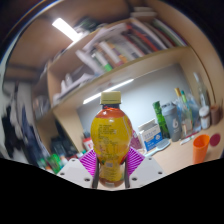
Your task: Pour water
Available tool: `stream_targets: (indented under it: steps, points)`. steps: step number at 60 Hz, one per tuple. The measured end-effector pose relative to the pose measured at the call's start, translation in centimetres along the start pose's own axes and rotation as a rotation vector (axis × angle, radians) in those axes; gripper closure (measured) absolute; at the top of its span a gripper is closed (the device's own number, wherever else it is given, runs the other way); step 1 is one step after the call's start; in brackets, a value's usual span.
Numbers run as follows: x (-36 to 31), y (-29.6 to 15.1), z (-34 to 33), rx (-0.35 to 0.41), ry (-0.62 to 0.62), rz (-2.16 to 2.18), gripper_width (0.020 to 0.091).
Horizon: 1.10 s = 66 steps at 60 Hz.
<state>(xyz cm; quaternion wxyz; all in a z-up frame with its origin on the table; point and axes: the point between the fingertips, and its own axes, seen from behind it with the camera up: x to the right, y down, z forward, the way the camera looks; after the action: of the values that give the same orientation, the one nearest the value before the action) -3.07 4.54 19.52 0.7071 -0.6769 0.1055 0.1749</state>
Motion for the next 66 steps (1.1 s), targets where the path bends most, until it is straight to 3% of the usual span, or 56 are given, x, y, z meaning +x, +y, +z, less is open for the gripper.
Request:
stream_targets:
  steps: [7,21,35,54,66]
  points:
    - [3.6,-4.2,0.0,0.047,-0.054,0.487,0.0745]
    - [10.5,-4.2,0.2,0.029,-0.147,1.286,0.0745]
    - [14.0,-5.9,-0.2,0.111,-0.178,1.768,0.0746]
    - [15.6,-7.6,-1.4,0.171,-0.22,1.881,0.0747]
    - [11.7,-9.7,-1.5,0.116,-0.302,1.627,0.075]
